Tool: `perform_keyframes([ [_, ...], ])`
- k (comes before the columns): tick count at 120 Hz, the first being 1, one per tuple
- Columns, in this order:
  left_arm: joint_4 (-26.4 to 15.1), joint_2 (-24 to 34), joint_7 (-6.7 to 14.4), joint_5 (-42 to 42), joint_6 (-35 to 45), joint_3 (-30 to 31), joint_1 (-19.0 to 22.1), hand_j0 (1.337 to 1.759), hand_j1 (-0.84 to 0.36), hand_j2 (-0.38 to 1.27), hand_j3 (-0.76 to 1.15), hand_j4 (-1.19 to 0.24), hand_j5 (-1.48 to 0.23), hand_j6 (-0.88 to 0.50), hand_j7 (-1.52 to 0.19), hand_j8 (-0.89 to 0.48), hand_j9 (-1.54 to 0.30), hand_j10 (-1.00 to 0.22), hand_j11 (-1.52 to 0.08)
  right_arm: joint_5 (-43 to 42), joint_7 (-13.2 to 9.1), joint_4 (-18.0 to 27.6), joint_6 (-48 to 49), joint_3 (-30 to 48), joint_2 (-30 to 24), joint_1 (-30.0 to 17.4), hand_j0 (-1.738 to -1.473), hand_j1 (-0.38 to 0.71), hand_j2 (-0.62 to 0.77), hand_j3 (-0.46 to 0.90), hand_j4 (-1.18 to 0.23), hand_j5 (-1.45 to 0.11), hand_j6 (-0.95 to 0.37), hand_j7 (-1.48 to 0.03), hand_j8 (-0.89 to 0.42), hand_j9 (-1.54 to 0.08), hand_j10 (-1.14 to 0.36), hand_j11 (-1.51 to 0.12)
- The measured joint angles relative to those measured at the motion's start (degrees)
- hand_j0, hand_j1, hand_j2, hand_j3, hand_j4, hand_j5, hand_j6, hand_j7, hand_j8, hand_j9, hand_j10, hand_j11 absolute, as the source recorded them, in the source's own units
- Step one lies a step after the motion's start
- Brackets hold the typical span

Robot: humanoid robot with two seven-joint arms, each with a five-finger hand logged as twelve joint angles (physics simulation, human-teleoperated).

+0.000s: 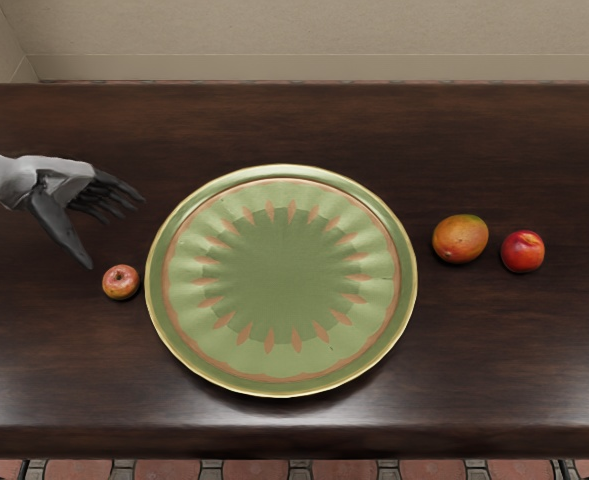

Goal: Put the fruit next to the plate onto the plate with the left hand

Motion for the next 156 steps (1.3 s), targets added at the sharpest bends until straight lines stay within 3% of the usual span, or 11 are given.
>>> perform_keyframes([
  [16, -7.3, 3.2, 0.3, 7.9, 7.4, 3.1, -0.2, 1.658, 0.06, 0.05, 0.0, -0.25, -0.32, -0.25, -0.32, -0.25, -0.32, -0.25, -0.32, 0.0, 0.0, 0.0, 0.0, 0.0, 0.0, 0.0, -1.658, -0.31, -0.01, 0.0, -0.03, -0.04, -0.03, -0.04, -0.03, -0.04, -0.03, -0.04],
  [32, -11.1, 3.3, 0.5, 14.7, 16.2, 6.5, -0.7, 1.658, 0.06, 0.05, 0.0, -0.25, -0.32, -0.25, -0.32, -0.25, -0.32, -0.25, -0.32, 0.0, 0.0, 0.0, 0.0, 0.0, 0.0, 0.0, -1.658, -0.31, -0.01, 0.0, -0.03, -0.04, -0.03, -0.04, -0.03, -0.04, -0.03, -0.04],
  [44, -13.4, 3.4, 1.0, 16.6, 25.1, 15.4, -11.0, 1.658, 0.05, 0.05, 0.0, -0.25, -0.32, -0.25, -0.32, -0.25, -0.32, -0.25, -0.32, 0.0, 0.0, 0.0, 0.0, 0.0, 0.0, 0.0, -1.658, -0.31, -0.01, 0.0, -0.03, -0.04, -0.03, -0.04, -0.03, -0.04, -0.03, -0.04],
  [55, -15.6, 3.5, 1.1, 16.2, 31.2, 22.6, -12.5, 1.658, 0.05, 0.05, 0.0, -0.25, -0.32, -0.25, -0.32, -0.25, -0.32, -0.25, -0.32, 0.0, 0.0, 0.0, 0.0, 0.0, 0.0, 0.0, -1.658, -0.31, -0.01, 0.0, -0.03, -0.04, -0.03, -0.04, -0.03, -0.04, -0.03, -0.04],
  [69, -18.8, 3.8, 1.2, 13.7, 36.9, 30.6, -18.4, 1.658, 0.05, 0.05, 0.0, -0.25, -0.32, -0.25, -0.32, -0.25, -0.32, -0.25, -0.32, 0.0, 0.0, 0.0, 0.0, 0.0, 0.0, 0.0, -1.658, -0.31, -0.01, 0.0, -0.03, -0.04, -0.03, -0.04, -0.03, -0.04, -0.03, -0.04],
  [101, -21.8, 0.9, 0.6, 3.6, 40.5, 36.2, -18.5, 1.658, 0.05, 0.05, 0.0, -0.25, -0.33, -0.26, -0.33, -0.26, -0.32, -0.25, -0.32, 0.0, 0.0, 0.0, 0.0, 0.0, 0.0, 0.0, -1.658, -0.31, -0.01, 0.0, -0.03, -0.04, -0.03, -0.04, -0.03, -0.04, -0.03, -0.04],
  [156, -23.2, -3.1, -0.4, 0.6, 53.6, 39.9, -15.9, 1.658, 0.05, 0.05, 0.0, -0.26, -0.33, -0.26, -0.33, -0.26, -0.33, -0.26, -0.33, 0.0, 0.0, 0.0, 0.0, 0.0, 0.0, 0.0, -1.658, -0.31, -0.01, 0.0, -0.03, -0.04, -0.03, -0.04, -0.03, -0.04, -0.03, -0.04],
])
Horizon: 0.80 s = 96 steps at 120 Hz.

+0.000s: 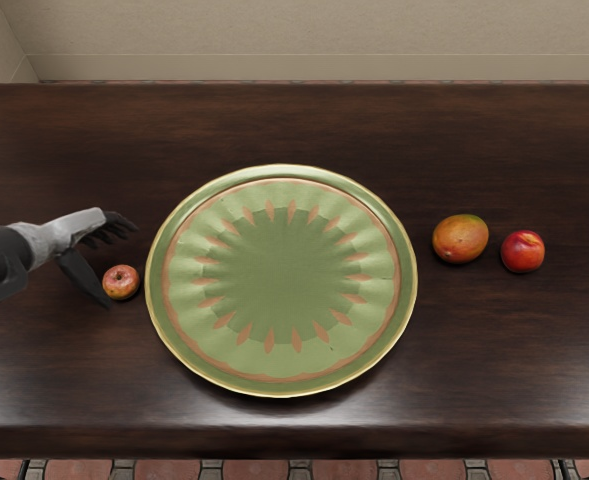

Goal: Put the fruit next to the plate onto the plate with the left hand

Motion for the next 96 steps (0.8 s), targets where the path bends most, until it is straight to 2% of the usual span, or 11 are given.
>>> perform_keyframes([
  [43, 0.3, -2.6, 0.2, 3.3, 7.5, 2.6, 1.5, 1.658, 0.05, 0.05, 0.0, -0.26, -0.33, -0.26, -0.33, -0.26, -0.33, -0.26, -0.33, 0.0, 0.0, 0.0, 0.0, 0.0, 0.0, 0.0, -1.658, -0.31, -0.01, 0.0, -0.03, -0.04, -0.03, -0.04, -0.03, -0.04, -0.03, -0.04],
  [76, 0.8, -5.0, 1.0, 3.9, 8.3, 5.0, 1.4, 1.658, 0.04, 0.05, 0.0, -0.26, -0.33, -0.26, -0.33, -0.26, -0.33, -0.26, -0.33, 0.0, 0.0, 0.0, 0.0, 0.0, 0.0, 0.0, -1.658, -0.31, -0.01, 0.0, -0.03, -0.04, -0.03, -0.04, -0.03, -0.04, -0.03, -0.04],
  [96, 0.9, -5.4, 1.2, 3.9, 9.5, 5.8, 2.0, 1.658, -0.01, 0.06, 0.0, -0.31, -0.4, -0.31, -0.4, -0.31, -0.4, -0.31, -0.4, 0.0, 0.0, 0.0, 0.0, 0.0, 0.0, 0.0, -1.658, -0.31, -0.01, 0.0, -0.03, -0.04, -0.03, -0.04, -0.03, -0.04, -0.03, -0.04],
])
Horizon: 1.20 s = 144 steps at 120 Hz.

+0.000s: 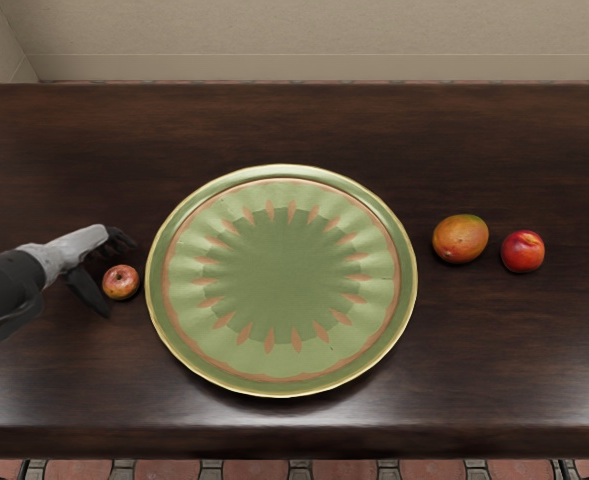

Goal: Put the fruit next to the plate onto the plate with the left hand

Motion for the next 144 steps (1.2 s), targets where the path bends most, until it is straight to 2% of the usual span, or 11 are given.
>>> perform_keyframes([
  [58, 0.0, -2.3, -0.4, 0.8, 5.2, 0.2, 2.0, 1.658, -0.11, 0.08, 0.0, -0.38, -0.5, -0.38, -0.5, -0.39, -0.49, -0.38, -0.5, 0.0, 0.0, 0.0, 0.0, 0.0, 0.0, 0.0, -1.658, -0.31, -0.01, 0.0, -0.03, -0.04, -0.03, -0.04, -0.03, -0.04, -0.03, -0.04],
  [70, 0.0, -2.4, -0.5, 1.3, 5.4, 0.2, 2.4, 1.658, -0.13, 0.08, 0.0, -0.41, -0.5, -0.41, -0.5, -0.26, -0.68, -0.31, -0.59, 0.0, 0.0, 0.0, 0.0, 0.0, 0.0, 0.0, -1.658, -0.31, -0.01, 0.0, -0.03, -0.04, -0.03, -0.04, -0.03, -0.04, -0.03, -0.04],
  [79, 0.0, -2.4, -0.5, 1.7, 5.4, 0.3, 2.5, 1.658, -0.19, 0.09, 0.0, -0.47, -0.56, -0.47, -0.56, -0.24, -0.71, -0.29, -0.63, 0.0, 0.0, 0.0, 0.0, 0.0, 0.0, 0.0, -1.658, -0.31, -0.01, 0.0, -0.03, -0.04, -0.03, -0.04, -0.03, -0.04, -0.03, -0.04],
  [88, 0.0, -2.5, -0.5, 2.0, 5.4, 0.4, 2.6, 1.656, -0.25, 0.15, 0.1, -0.53, -0.64, -0.53, -0.64, -0.21, -0.74, -0.27, -0.65, 0.0, 0.0, 0.0, 0.0, 0.0, 0.0, 0.0, -1.658, -0.31, -0.01, 0.0, -0.03, -0.04, -0.03, -0.04, -0.03, -0.04, -0.03, -0.04],
  [92, 0.0, -2.7, -0.4, 2.0, 5.5, 0.5, 2.6, 1.663, -0.28, 0.18, 0.15, -0.56, -0.67, -0.56, -0.67, -0.16, -0.78, -0.23, -0.71, 0.0, 0.0, 0.0, 0.0, 0.0, 0.0, 0.0, -1.658, -0.31, -0.01, 0.0, -0.03, -0.04, -0.03, -0.04, -0.03, -0.04, -0.03, -0.04],
  [94, 0.0, -2.8, -0.3, 1.9, 5.6, 0.5, 2.6, 1.661, -0.28, 0.17, 0.19, -0.58, -0.68, -0.56, -0.68, -0.15, -0.82, -0.17, -0.83, 0.0, 0.0, 0.0, 0.0, 0.0, 0.0, 0.0, -1.658, -0.31, -0.01, 0.0, -0.03, -0.04, -0.03, -0.04, -0.03, -0.04, -0.03, -0.04],
  [100, 0.0, -3.1, -0.2, 2.0, 5.7, 0.5, 2.6, 1.665, -0.29, 0.13, 0.26, -0.63, -0.72, -0.53, -0.73, -0.08, -0.95, -0.18, -0.84, 0.0, 0.0, 0.0, 0.0, 0.0, 0.0, 0.0, -1.658, -0.31, -0.01, 0.0, -0.03, -0.04, -0.03, -0.04, -0.03, -0.04, -0.03, -0.04],
  [101, 0.0, -3.1, -0.2, 2.0, 5.7, 0.5, 2.6, 1.667, -0.29, 0.13, 0.27, -0.64, -0.72, -0.52, -0.73, -0.14, -0.81, -0.18, -0.86, 0.0, 0.0, 0.0, 0.0, 0.0, 0.0, 0.0, -1.658, -0.31, -0.01, 0.0, -0.03, -0.04, -0.03, -0.04, -0.03, -0.04, -0.03, -0.04],
  [106, 0.1, -3.2, -0.3, 2.2, 5.7, 0.5, 2.8, 1.671, -0.32, 0.13, 0.36, -0.66, -0.75, -0.49, -0.77, -0.1, -0.94, -0.16, -0.89, 0.0, 0.0, 0.0, 0.0, 0.0, 0.0, 0.0, -1.658, -0.31, -0.01, 0.0, -0.03, -0.04, -0.03, -0.04, -0.03, -0.04, -0.03, -0.04],
  [129, 0.6, -4.0, 0.2, 3.1, 6.1, 0.5, 3.5, 1.674, -0.33, -0.08, 0.78, -0.56, -0.92, -0.25, -1.17, 0.05, -1.2, 0.0, -1.18, 0.0, 0.0, 0.0, 0.0, 0.0, 0.0, 0.0, -1.658, -0.31, -0.01, 0.0, -0.03, -0.04, -0.03, -0.04, -0.03, -0.04, -0.03, -0.04],
  [144, 0.7, -4.1, 0.2, 3.8, 6.1, 0.5, 3.8, 1.671, -0.36, -0.09, 0.87, -0.51, -0.95, -0.18, -1.2, 0.11, -1.27, 0.03, -1.23, 0.0, 0.0, 0.0, 0.0, 0.0, 0.0, 0.0, -1.658, -0.31, -0.01, 0.0, -0.03, -0.04, -0.03, -0.04, -0.03, -0.04, -0.03, -0.04],
])
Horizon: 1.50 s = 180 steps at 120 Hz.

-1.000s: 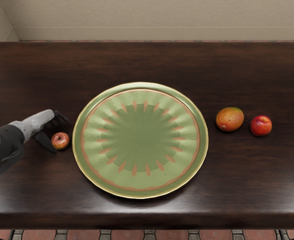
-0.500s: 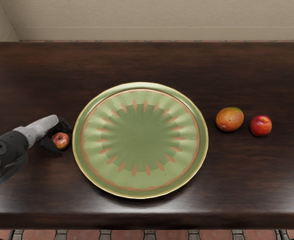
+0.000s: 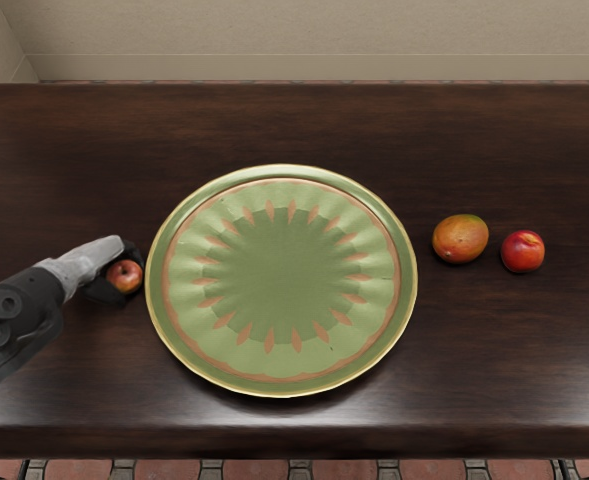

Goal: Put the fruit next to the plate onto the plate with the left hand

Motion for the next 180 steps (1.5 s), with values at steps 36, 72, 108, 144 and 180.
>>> perform_keyframes([
  [36, 0.7, 0.8, -0.8, 2.3, -0.5, 0.0, 0.1, 1.621, -0.36, 0.09, 0.7, -0.51, -1.03, -0.26, -1.17, -0.16, -0.99, -0.25, -0.92, 0.0, 0.0, 0.0, 0.0, 0.0, 0.0, 0.0, -1.658, -0.31, -0.01, 0.0, -0.03, -0.04, -0.03, -0.04, -0.03, -0.04, -0.03, -0.04],
  [72, 1.3, 4.7, -0.9, 3.8, -0.7, -0.3, -0.4, 1.637, -0.42, 0.29, 0.18, -0.54, -1.07, -0.27, -1.17, -0.48, -0.93, -0.7, -1.04, 0.0, 0.0, 0.0, 0.0, 0.0, 0.0, 0.0, -1.658, -0.31, -0.01, 0.0, -0.03, -0.04, -0.03, -0.04, -0.03, -0.04, -0.03, -0.04],
  [108, -0.2, 7.5, -0.9, 4.3, -0.7, -3.7, -4.0, 1.638, -0.42, 0.26, 0.04, -0.55, -1.08, -0.27, -1.18, -0.38, -1.13, -0.81, -1.15, 0.0, 0.0, 0.0, 0.0, 0.0, 0.0, 0.0, -1.658, -0.31, -0.01, 0.0, -0.03, -0.04, -0.03, -0.04, -0.03, -0.04, -0.03, -0.04],
  [144, -1.0, 7.9, -1.2, 3.8, -4.6, -10.9, -5.7, 1.637, -0.46, 0.32, 0.01, -0.52, -1.09, -0.24, -1.19, -0.35, -1.17, -0.84, -1.18, 0.0, 0.0, 0.0, 0.0, 0.0, 0.0, 0.0, -1.658, -0.31, -0.01, 0.0, -0.03, -0.04, -0.03, -0.04, -0.03, -0.04, -0.03, -0.04],
  [180, -1.5, 9.6, -2.9, -2.1, -25.4, -23.0, -7.6, 1.638, -0.44, 0.31, 0.0, -0.55, -1.09, -0.27, -1.18, -0.36, -1.18, -0.85, -1.18, 0.0, 0.0, 0.0, 0.0, 0.0, 0.0, 0.0, -1.658, -0.31, -0.01, 0.0, -0.03, -0.04, -0.03, -0.04, -0.03, -0.04, -0.03, -0.04],
])
